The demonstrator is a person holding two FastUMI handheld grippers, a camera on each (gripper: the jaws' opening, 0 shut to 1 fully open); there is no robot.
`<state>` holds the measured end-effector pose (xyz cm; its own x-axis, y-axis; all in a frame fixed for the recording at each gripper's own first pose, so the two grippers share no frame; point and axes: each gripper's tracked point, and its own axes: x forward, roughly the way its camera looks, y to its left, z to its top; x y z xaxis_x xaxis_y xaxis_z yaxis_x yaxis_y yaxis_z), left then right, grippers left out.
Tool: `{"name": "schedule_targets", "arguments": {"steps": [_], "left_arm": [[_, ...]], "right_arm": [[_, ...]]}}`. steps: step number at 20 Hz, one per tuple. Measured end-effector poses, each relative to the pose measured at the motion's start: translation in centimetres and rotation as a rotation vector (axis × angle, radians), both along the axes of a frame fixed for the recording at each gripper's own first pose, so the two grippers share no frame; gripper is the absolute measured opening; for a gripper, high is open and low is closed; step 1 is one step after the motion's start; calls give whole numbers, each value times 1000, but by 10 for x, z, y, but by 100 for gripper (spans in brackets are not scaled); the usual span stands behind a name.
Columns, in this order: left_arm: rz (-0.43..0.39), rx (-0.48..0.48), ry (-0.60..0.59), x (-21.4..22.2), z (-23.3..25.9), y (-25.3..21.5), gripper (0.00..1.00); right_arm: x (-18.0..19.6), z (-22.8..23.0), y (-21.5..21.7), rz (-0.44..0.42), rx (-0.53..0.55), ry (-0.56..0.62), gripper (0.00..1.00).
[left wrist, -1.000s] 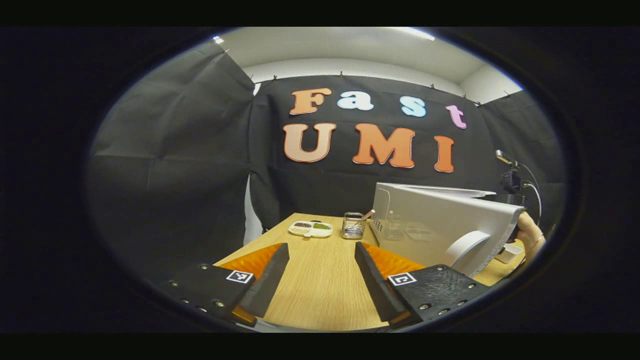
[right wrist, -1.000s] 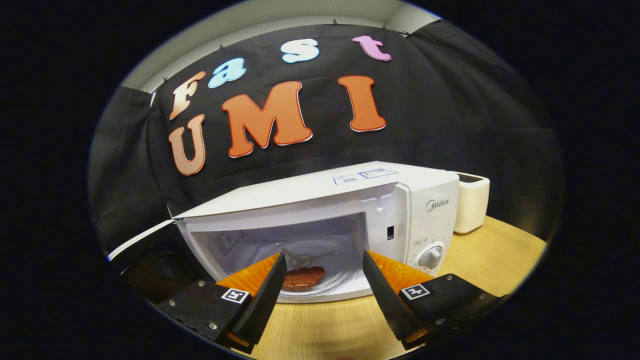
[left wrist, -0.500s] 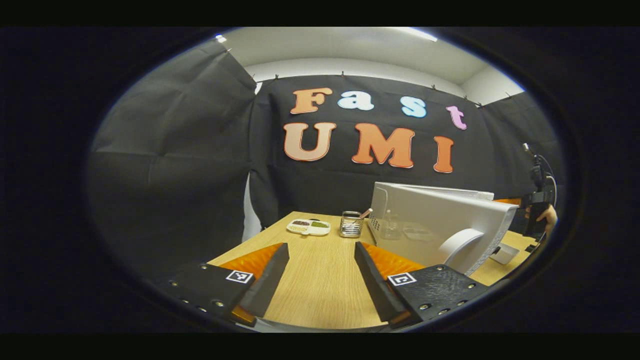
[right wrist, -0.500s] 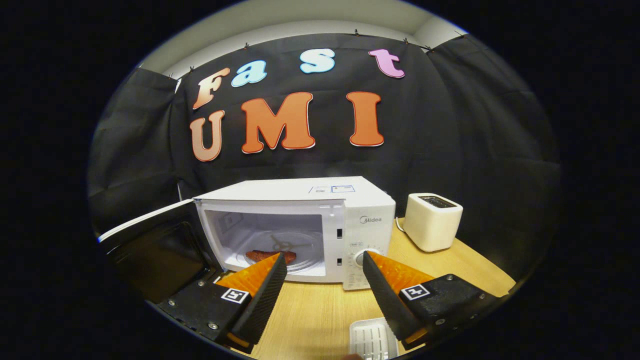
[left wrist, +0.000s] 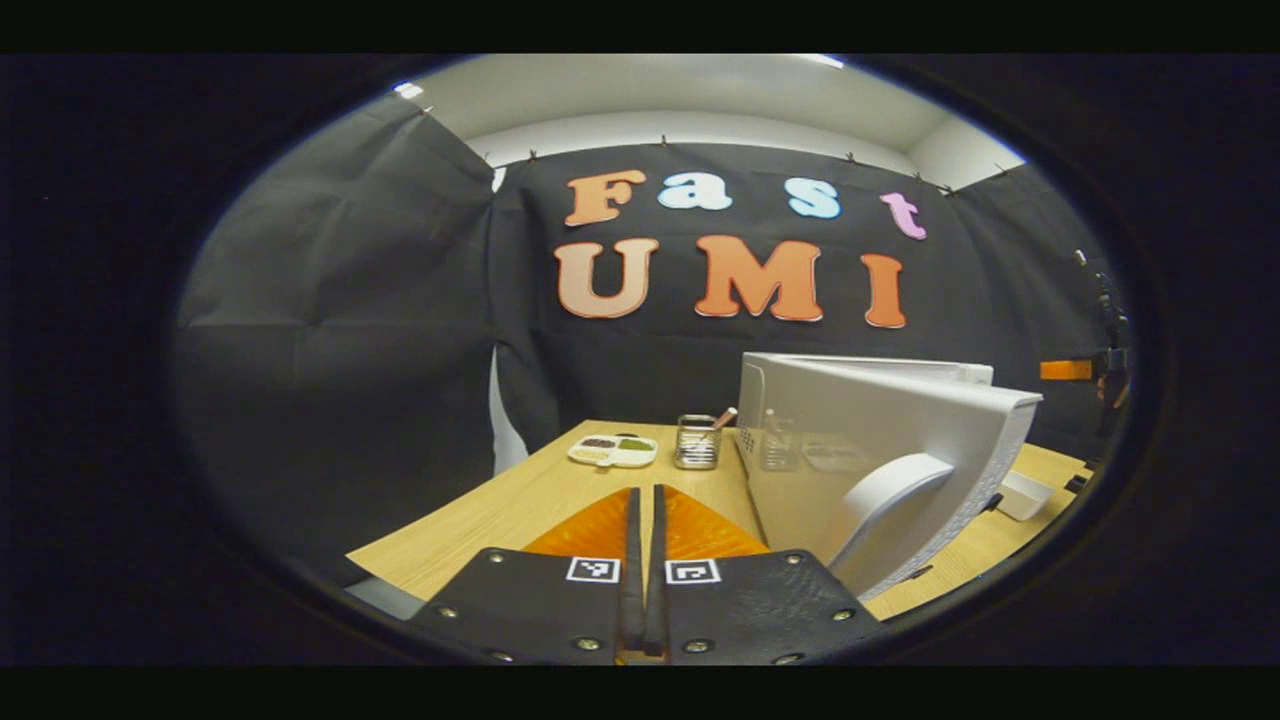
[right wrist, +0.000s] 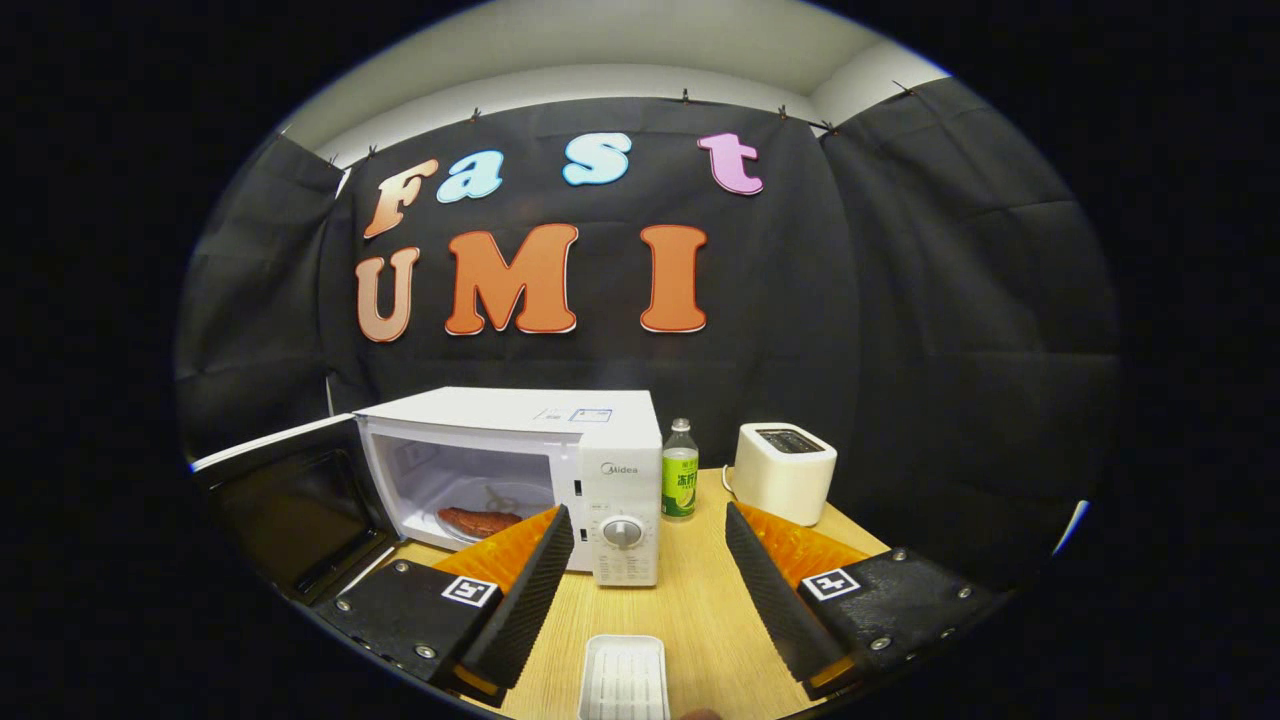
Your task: Open the microwave oven with the left hand, put the food in, and close the microwave oven.
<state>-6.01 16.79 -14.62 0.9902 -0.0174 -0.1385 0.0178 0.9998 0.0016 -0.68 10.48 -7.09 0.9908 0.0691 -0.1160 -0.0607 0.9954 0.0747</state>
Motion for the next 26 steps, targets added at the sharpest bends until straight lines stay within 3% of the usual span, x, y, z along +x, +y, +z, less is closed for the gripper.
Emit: {"name": "schedule_targets", "arguments": {"steps": [5, 14, 22, 26], "left_arm": [[-66, 41, -2, -1, 5, -39, 2], [-279, 56, 11, -1, 16, -134, 2], [-413, -30, -2, 16, 26, -213, 0], [-436, -31, -8, 36, 31, -243, 2]], "right_arm": [[-6, 5, -27, -24, 12, -10, 95], [-20, 12, -55, -35, 30, -42, 95], [-23, 13, -83, -56, 20, -49, 95], [-22, 10, -98, -78, 19, -46, 95]]}}
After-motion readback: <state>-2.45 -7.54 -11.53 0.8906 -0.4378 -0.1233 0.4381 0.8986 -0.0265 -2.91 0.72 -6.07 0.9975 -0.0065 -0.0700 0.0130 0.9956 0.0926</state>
